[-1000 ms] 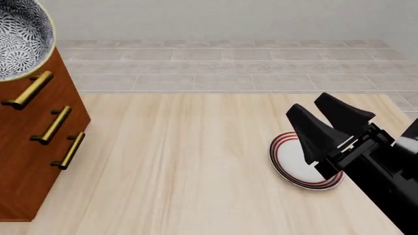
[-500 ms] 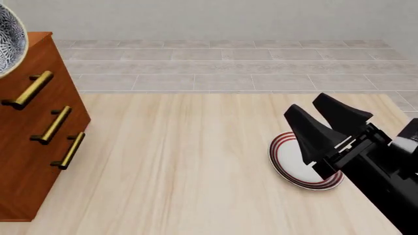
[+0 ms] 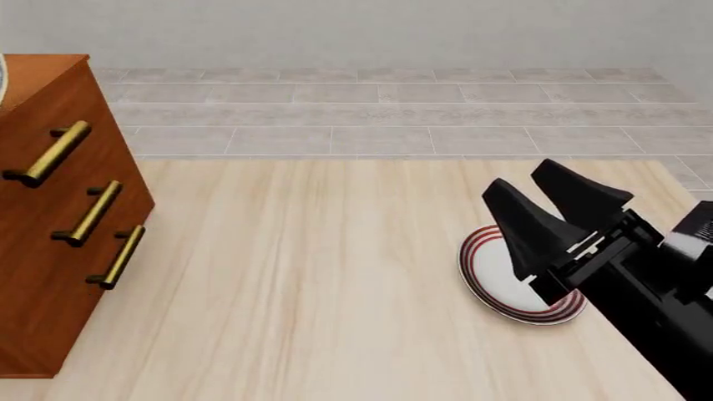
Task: Put the bowl on top of the cabinet.
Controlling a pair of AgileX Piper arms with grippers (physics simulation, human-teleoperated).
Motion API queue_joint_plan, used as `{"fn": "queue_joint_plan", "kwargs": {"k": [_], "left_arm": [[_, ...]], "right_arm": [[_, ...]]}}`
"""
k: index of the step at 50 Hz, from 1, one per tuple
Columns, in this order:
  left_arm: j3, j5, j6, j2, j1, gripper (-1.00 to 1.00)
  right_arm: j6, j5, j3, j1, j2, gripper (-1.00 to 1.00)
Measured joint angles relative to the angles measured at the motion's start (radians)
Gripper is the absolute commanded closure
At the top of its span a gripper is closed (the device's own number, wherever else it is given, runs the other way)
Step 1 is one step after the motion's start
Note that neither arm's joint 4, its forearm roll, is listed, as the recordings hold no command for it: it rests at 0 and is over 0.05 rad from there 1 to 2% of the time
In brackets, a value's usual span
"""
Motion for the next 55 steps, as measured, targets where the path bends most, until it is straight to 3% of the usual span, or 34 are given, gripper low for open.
{"fn": "queue_joint_plan", "kwargs": {"k": [37,38,55], "left_arm": [[0.007,-0.058,0.007,0.040,0.091,1.00],[0.007,-0.059,0.007,0.040,0.092,-1.00],[-0.025,-0.051,0.003,0.042,0.105,-1.00]], "right_arm": [[-0.010,-0.002,-0.002,0.001,0.011,-1.00],[-0.011,-0.002,-0.002,0.001,0.011,-1.00],[-0.012,-0.003,-0.003,0.003,0.012,-1.00]]}}
